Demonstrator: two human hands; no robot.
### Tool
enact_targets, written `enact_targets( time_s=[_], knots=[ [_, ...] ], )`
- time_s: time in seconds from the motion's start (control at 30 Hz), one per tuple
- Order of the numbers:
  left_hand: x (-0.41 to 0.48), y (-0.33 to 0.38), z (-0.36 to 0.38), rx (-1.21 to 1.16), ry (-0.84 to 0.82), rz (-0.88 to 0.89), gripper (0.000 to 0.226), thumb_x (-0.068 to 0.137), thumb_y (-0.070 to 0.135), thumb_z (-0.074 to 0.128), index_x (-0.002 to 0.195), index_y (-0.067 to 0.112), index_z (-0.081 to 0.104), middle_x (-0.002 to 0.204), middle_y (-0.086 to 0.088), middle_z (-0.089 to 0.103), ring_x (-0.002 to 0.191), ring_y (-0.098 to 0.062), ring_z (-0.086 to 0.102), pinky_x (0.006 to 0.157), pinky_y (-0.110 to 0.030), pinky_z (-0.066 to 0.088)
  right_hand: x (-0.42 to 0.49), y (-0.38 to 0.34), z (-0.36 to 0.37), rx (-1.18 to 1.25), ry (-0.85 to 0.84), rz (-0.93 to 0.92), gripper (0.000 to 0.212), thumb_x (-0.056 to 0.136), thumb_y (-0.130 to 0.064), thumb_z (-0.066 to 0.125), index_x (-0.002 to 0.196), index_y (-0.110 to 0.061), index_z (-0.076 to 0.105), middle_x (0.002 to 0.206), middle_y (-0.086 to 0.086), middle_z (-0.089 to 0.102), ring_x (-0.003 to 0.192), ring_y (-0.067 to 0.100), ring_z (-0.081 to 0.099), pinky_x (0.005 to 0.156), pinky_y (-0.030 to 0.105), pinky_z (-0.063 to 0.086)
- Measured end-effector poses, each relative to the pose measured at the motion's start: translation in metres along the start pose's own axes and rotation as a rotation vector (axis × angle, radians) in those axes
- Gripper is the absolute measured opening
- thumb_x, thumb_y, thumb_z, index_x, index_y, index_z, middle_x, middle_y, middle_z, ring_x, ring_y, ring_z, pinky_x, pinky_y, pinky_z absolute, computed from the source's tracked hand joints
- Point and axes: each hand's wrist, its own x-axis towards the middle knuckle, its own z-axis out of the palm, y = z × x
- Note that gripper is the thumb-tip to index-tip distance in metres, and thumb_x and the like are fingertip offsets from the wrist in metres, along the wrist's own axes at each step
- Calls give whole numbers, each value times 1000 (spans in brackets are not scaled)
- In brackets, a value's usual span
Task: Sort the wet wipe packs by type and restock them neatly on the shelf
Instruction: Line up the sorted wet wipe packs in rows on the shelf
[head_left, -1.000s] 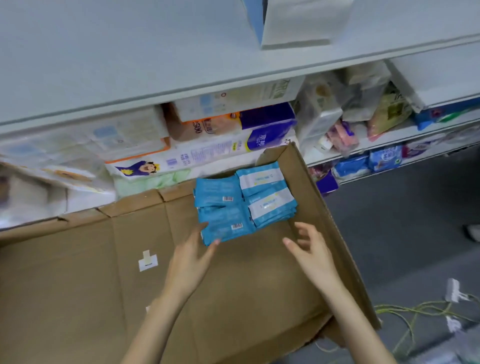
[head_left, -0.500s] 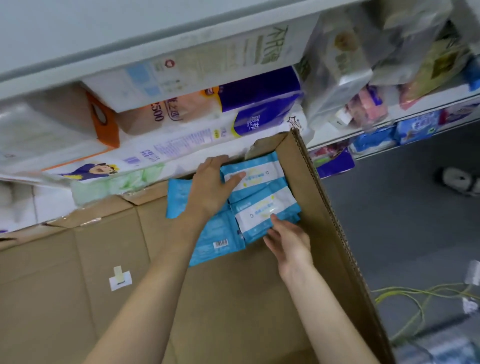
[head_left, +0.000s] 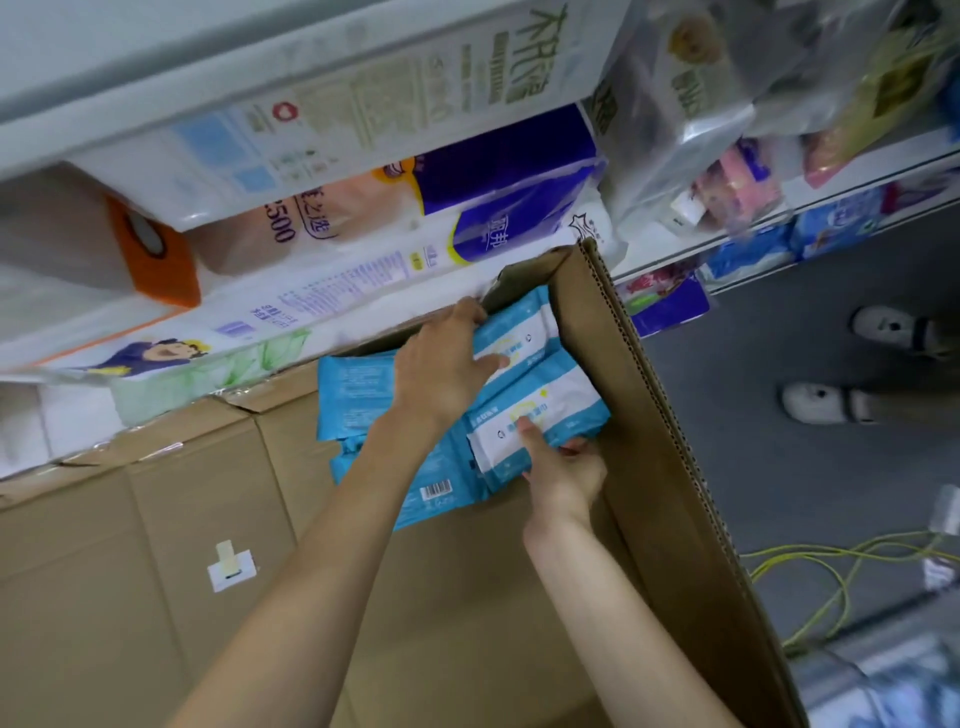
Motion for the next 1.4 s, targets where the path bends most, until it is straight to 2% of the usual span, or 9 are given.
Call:
enact_targets(
  time_s=[0.13, 0.23, 0.33, 0.43, 0.63, 0.9, 1.0, 1.2, 1.4],
  knots=[
    [-27, 0, -28, -229, -35, -79, 25, 90, 38, 60, 95, 15, 65, 86, -3, 65, 86, -24, 62, 70, -37, 47, -14, -14, -28, 91, -171, 59, 26, 79, -4, 75, 96, -18, 62, 92, -1, 71, 84, 15, 68, 68, 29, 55],
    [-67, -8, -53, -752, -6, -315, 23, 92, 30, 60, 99, 10, 68, 95, -9, 72, 88, -25, 67, 84, -46, 53, -32, -23, -53, 150, -304, 22, 26, 85, -7, 67, 108, -18, 64, 102, 1, 73, 90, 17, 71, 76, 34, 57],
    [-117, -19, -73, -1102, -15, -454, 31, 87, 21, 68, 115, 10, 63, 102, -5, 73, 94, -22, 69, 81, -36, 54, -58, -31, -75, 174, -391, -6, 21, 91, -16, 60, 111, -20, 64, 104, 0, 74, 95, 16, 70, 78, 36, 55],
    [-167, -28, -88, -1198, 60, -454, 49, 75, 11, 76, 120, 11, 58, 101, -1, 74, 92, -17, 70, 68, -22, 55, -86, -35, -93, 171, -473, -52, 22, 93, -18, 56, 114, -18, 63, 106, 2, 73, 98, 17, 70, 78, 36, 54],
    [-271, -20, -119, -1434, 221, -352, 43, 74, 17, 75, 115, 9, 62, 109, -8, 71, 97, -23, 69, 69, -30, 58, -161, -22, -130, 156, -655, -194, 30, 88, -13, 58, 118, -15, 61, 109, 5, 72, 100, 20, 69, 75, 35, 55],
    [-437, -24, -164, -1432, 584, -191, 38, 81, 4, 63, 115, 17, 52, 98, -3, 74, 87, -19, 71, 69, -31, 58, -277, 39, -193, 288, -811, -290, 31, 80, -23, 60, 110, -16, 64, 103, 4, 74, 86, 14, 70, 63, 25, 57],
    [-492, -43, -182, -1431, 760, -204, 39, 81, -7, 63, 104, 20, 48, 101, -6, 71, 90, -20, 70, 63, -31, 59, -316, 63, -203, 296, -860, -278, 32, 80, -9, 61, 112, -12, 64, 105, 5, 72, 82, 12, 70, 58, 21, 55],
    [-561, -90, -221, -1470, 1013, -198, 22, 88, -2, 59, 100, 13, 49, 104, -8, 68, 98, -23, 69, 66, -32, 59, -390, 100, -199, 224, -995, -329, 43, 84, 8, 52, 122, -12, 58, 111, 1, 72, 91, 10, 70, 63, 22, 57],
    [-601, -150, -251, -1488, 1089, -246, 13, 89, 2, 60, 97, 8, 52, 101, -12, 71, 96, -24, 69, 68, -25, 57, -468, 152, -155, 90, -1124, -310, 35, 75, -6, 59, 109, -14, 65, 105, 3, 73, 90, 18, 71, 74, 33, 59]
  ],
)
